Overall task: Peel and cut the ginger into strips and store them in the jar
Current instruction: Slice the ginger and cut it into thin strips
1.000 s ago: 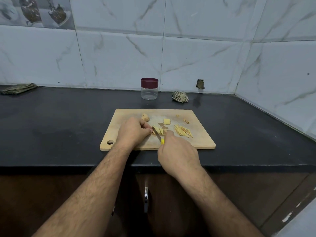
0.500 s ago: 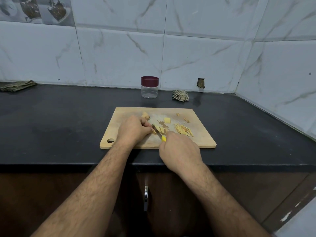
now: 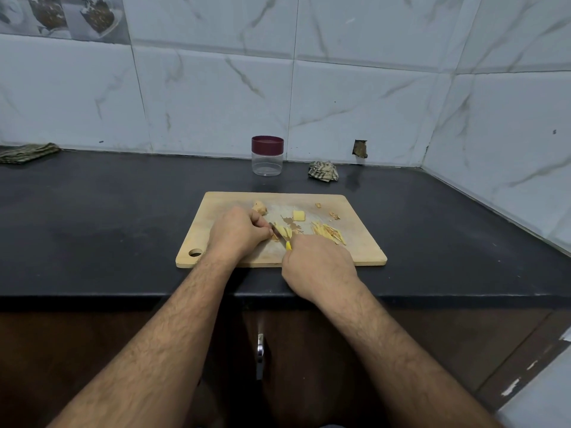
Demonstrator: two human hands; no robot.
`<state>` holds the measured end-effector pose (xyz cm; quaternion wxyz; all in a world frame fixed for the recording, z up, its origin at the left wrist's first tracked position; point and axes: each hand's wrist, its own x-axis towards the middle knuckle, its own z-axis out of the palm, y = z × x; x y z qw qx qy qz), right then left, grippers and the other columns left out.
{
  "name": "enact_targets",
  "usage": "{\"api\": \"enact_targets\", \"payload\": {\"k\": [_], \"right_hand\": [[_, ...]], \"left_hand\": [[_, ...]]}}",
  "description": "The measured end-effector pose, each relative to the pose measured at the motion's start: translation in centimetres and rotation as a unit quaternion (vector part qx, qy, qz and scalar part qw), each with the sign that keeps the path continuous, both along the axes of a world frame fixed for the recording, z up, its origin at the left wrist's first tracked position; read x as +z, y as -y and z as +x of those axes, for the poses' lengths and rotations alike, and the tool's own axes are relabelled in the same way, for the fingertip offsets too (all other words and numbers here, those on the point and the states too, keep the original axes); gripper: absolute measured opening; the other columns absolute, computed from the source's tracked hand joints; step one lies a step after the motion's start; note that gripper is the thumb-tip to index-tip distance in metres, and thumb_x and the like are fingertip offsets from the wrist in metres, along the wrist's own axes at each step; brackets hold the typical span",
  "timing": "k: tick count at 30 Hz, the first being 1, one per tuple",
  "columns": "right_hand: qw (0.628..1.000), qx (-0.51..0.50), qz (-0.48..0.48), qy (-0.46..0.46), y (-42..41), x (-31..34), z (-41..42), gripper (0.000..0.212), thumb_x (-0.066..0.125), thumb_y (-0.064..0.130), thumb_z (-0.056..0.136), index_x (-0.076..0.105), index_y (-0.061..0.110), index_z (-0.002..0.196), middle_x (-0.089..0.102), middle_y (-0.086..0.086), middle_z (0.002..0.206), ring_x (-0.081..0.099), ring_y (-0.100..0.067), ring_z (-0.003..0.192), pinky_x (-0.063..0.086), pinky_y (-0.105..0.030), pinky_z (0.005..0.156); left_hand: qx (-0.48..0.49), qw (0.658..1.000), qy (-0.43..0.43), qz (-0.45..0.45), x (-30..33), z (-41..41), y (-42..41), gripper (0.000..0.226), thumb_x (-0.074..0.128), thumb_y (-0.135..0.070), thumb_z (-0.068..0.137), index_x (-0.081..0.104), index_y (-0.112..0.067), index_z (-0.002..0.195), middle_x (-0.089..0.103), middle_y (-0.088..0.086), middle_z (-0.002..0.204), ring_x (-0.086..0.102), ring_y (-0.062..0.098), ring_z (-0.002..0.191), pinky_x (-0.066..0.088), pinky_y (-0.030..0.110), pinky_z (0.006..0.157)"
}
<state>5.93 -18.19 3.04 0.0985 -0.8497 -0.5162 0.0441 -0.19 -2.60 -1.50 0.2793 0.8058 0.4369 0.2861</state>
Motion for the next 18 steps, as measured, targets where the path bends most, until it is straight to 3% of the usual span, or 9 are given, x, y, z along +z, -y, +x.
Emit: {"api": "enact_targets", "payload": {"k": [7, 11, 18], "right_hand": [[1.000, 0.004, -0.002, 0.005, 1.5, -0.8, 0.0, 0.017, 0.042, 0.023, 0.100, 0.055, 0.021, 0.110, 0.054, 0.001, 0.096, 0.051, -0.019, 0.086, 0.039, -0.033, 0.070], [1.000, -0.004, 0.006, -0.003, 3.4, -1.3, 0.1, 0.008, 0.040, 0.027, 0.100, 0.047, 0.025, 0.096, 0.056, 0.003, 0.092, 0.055, -0.017, 0.086, 0.039, -0.033, 0.067], [0.999, -0.029, 0.016, -0.013, 2.7, -1.1, 0.3, 0.010, 0.040, 0.028, 0.100, 0.048, 0.023, 0.096, 0.059, 0.000, 0.096, 0.057, -0.019, 0.088, 0.041, -0.032, 0.066]], "left_hand": [[0.004, 1.000, 0.007, -0.004, 0.1, 0.0, 0.2, 0.014, 0.077, -0.029, 0.082, 0.072, -0.026, 0.069, 0.066, -0.022, 0.074, 0.060, 0.003, 0.082, 0.043, 0.026, 0.067], [0.002, 1.000, 0.009, 0.003, 0.0, 0.0, 0.2, 0.013, 0.077, -0.028, 0.081, 0.071, -0.027, 0.069, 0.065, -0.021, 0.075, 0.059, 0.003, 0.081, 0.042, 0.026, 0.067], [0.001, 1.000, 0.000, 0.009, 0.1, 0.0, 0.4, 0.015, 0.075, -0.026, 0.081, 0.070, -0.027, 0.067, 0.069, -0.019, 0.078, 0.060, 0.002, 0.080, 0.045, 0.027, 0.068]]}}
